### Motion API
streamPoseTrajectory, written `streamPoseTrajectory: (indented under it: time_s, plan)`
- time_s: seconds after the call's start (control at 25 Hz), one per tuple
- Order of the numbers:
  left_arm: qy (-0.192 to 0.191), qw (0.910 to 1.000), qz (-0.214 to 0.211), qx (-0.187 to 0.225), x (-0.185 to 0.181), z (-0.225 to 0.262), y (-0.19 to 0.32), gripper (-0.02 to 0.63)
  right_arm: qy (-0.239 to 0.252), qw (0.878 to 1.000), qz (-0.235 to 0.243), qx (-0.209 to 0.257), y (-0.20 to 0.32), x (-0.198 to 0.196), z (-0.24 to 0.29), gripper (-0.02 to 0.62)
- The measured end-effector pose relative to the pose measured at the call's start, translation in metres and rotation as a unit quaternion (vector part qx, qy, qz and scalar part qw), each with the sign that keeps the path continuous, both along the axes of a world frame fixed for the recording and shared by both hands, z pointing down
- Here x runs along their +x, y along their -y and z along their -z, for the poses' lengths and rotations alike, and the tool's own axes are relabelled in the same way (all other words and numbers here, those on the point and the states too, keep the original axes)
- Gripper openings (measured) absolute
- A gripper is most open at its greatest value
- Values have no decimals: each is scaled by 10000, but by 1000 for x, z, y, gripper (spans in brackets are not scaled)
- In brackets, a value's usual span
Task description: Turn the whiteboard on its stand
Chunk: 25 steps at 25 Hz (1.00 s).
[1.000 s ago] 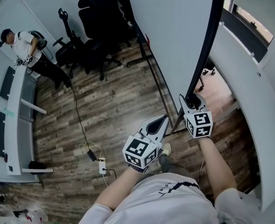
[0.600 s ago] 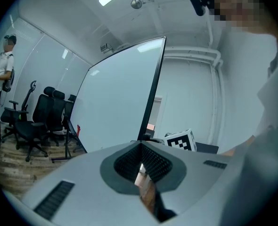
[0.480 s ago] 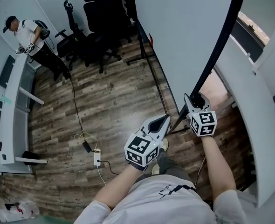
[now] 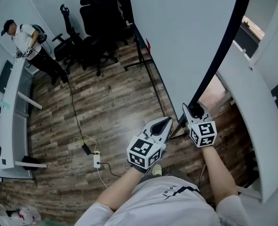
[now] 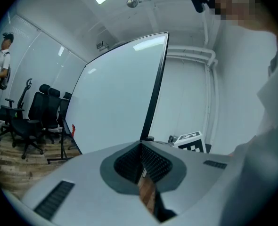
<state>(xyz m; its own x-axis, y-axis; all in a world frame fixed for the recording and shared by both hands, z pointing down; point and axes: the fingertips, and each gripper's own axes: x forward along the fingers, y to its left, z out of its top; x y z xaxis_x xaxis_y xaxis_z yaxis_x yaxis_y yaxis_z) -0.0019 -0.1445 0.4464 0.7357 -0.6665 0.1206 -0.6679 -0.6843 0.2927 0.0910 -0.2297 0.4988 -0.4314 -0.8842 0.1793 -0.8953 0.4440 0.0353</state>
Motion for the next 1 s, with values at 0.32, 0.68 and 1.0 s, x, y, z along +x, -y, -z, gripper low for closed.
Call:
streamPoseTrajectory:
  time_s: [0.32, 0.68, 1.0]
  plan:
    - [-21, 9999, 115, -18, 28, 4, -30, 12, 33, 10000, 41, -1, -46, 8, 3, 173]
    - [95, 9994, 307, -146, 56, -4, -83, 12, 60, 9997, 225, -2, -102, 10, 4, 173]
    - [151, 9990, 391, -156, 71, -5, -121, 12, -27, 9990, 437, -107, -132, 15, 1, 173]
